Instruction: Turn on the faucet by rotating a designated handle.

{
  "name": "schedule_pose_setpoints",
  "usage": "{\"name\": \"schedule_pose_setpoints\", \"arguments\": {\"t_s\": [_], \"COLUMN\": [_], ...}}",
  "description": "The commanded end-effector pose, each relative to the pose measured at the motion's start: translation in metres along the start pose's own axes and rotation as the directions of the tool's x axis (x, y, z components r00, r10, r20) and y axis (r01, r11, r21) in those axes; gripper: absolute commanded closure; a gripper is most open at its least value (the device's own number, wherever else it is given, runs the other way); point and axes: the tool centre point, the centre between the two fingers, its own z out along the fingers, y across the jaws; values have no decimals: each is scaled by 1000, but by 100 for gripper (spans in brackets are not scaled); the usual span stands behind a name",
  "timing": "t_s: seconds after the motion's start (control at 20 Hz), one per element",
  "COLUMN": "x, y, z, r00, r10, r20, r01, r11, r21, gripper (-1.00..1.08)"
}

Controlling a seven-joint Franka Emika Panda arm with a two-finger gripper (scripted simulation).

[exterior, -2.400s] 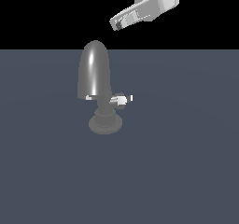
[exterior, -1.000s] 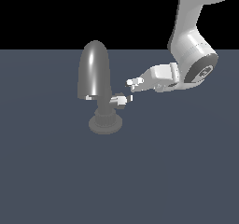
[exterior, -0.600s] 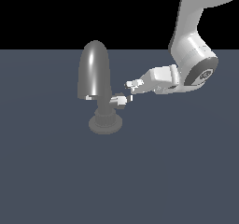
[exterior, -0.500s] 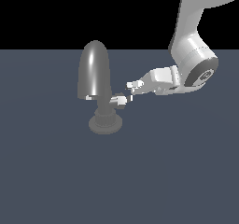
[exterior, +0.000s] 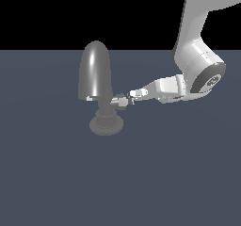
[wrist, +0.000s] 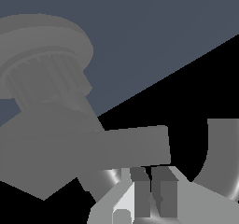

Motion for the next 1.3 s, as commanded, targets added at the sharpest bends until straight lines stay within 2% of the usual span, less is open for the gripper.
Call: {"name": "schedule_pose_setpoints", "arguments": {"t_s": [0.0, 0.05, 0.65, 0.7, 0.75, 1.25], "x": [23, 2, 76, 76, 29, 58], "y": [3, 1, -24, -24, -19, -48], "z": [0, 0, 1, 1, 0, 0], "r00": [1000, 1000, 1000, 1000, 999, 1000], "r10": [30, -3, 30, 30, -44, -10], "r20": [8, 0, 8, 8, -5, 1], "r01": [-30, 3, -30, -30, 44, 10], "r11": [1000, 1000, 1000, 1000, 999, 1000], "r21": [-2, 0, -2, -2, -11, -7], "gripper": [108, 108, 108, 108, 108, 108]}}
